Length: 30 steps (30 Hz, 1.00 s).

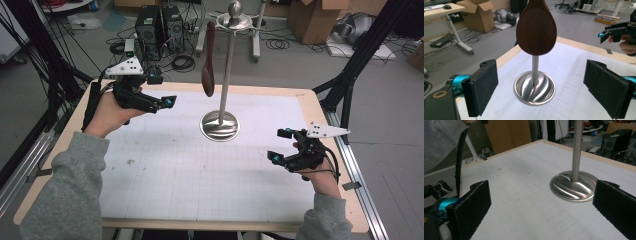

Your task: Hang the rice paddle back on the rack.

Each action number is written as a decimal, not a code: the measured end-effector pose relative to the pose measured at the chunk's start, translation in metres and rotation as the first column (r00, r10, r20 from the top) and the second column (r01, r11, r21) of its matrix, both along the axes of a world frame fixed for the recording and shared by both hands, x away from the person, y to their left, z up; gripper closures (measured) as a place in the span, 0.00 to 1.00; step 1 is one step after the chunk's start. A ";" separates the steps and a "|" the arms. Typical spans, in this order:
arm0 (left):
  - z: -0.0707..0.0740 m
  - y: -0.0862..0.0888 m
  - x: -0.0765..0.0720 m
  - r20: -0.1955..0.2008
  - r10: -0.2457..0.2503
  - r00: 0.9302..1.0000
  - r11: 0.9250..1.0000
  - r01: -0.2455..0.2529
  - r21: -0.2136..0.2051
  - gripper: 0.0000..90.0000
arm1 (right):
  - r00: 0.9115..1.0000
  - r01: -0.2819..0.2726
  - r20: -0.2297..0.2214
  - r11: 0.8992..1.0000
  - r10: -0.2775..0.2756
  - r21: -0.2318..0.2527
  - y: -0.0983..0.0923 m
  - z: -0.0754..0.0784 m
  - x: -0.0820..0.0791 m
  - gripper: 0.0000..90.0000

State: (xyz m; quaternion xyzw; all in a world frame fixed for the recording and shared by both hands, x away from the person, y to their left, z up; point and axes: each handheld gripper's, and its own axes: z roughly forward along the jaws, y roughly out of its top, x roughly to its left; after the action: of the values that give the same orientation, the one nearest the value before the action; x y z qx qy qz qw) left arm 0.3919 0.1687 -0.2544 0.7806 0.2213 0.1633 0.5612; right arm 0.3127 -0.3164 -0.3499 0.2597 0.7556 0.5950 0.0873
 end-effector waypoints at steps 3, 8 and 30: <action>-0.006 0.007 -0.003 -0.014 0.006 1.000 1.000 -0.006 0.006 0.14 | 1.000 0.009 0.006 1.000 -0.009 0.008 0.000 0.001 -0.001 0.00; -0.014 0.019 -0.008 -0.016 0.026 1.000 1.000 -0.026 -0.005 0.14 | 1.000 0.022 0.016 1.000 -0.022 0.016 -0.002 0.002 -0.001 0.00; -0.043 0.057 -0.033 -0.004 0.086 0.996 0.996 -0.086 -0.017 0.15 | 0.999 0.030 0.027 0.999 -0.031 0.020 0.004 0.002 0.001 0.00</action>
State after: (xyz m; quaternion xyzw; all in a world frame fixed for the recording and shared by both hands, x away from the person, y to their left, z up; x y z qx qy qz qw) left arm 0.3586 0.2260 -0.2970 0.7657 0.2573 0.1840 0.5600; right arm 0.3138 -0.3120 -0.3479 0.2638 0.7443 0.6046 0.1040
